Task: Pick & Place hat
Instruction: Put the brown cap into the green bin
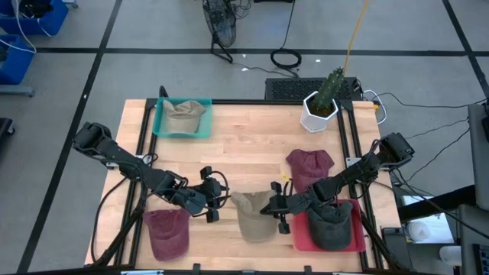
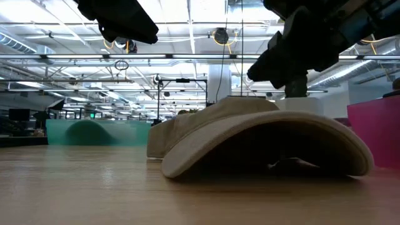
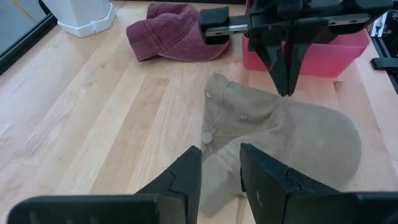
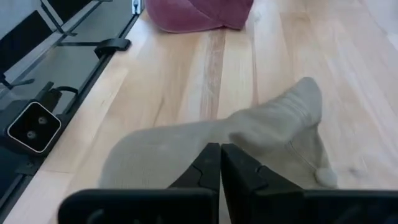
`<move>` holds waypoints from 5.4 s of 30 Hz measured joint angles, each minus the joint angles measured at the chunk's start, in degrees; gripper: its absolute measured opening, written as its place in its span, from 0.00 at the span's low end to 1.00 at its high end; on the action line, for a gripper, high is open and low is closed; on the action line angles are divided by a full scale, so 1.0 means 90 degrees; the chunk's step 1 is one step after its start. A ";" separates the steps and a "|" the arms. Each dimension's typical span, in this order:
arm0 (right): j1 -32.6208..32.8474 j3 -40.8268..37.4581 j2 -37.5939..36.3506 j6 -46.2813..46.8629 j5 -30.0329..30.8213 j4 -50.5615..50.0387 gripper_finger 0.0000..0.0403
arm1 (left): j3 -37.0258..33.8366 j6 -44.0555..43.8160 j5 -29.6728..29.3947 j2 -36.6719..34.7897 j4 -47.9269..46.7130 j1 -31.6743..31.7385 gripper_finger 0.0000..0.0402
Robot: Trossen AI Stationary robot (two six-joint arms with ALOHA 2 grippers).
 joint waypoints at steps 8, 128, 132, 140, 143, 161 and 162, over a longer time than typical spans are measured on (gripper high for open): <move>-0.0034 0.0000 0.0000 -0.0146 -0.0003 -0.0099 0.03 | 0.0000 0.0000 0.0000 0.0000 0.0000 -0.0002 0.28; -0.2244 -0.2350 -0.3497 -0.2197 -0.2133 0.1591 0.30 | -0.0002 0.0182 0.2243 -0.0432 -0.1876 0.1563 0.50; -0.2244 -0.2411 -0.3656 -0.2197 -0.2135 0.1575 0.31 | -0.0002 0.0324 0.2404 -0.0262 -0.1979 0.1654 0.65; -0.2244 -0.2419 -0.3669 -0.2197 -0.2135 0.1499 0.30 | -0.0005 0.0420 0.2710 0.0372 -0.2010 0.1771 0.72; -0.2244 -0.2419 -0.3667 -0.2206 -0.2137 0.1473 0.30 | -0.0005 0.0474 0.2481 0.0540 -0.2060 0.1793 0.73; -0.2244 -0.2419 -0.3667 -0.2364 -0.2140 0.1259 0.29 | 0.0007 0.0504 0.2712 0.0928 -0.2220 0.2167 0.12; -0.2244 -0.2419 -0.3666 -0.2368 -0.2140 0.1245 0.29 | 0.0007 0.0525 0.2756 0.0930 -0.2220 0.2180 0.07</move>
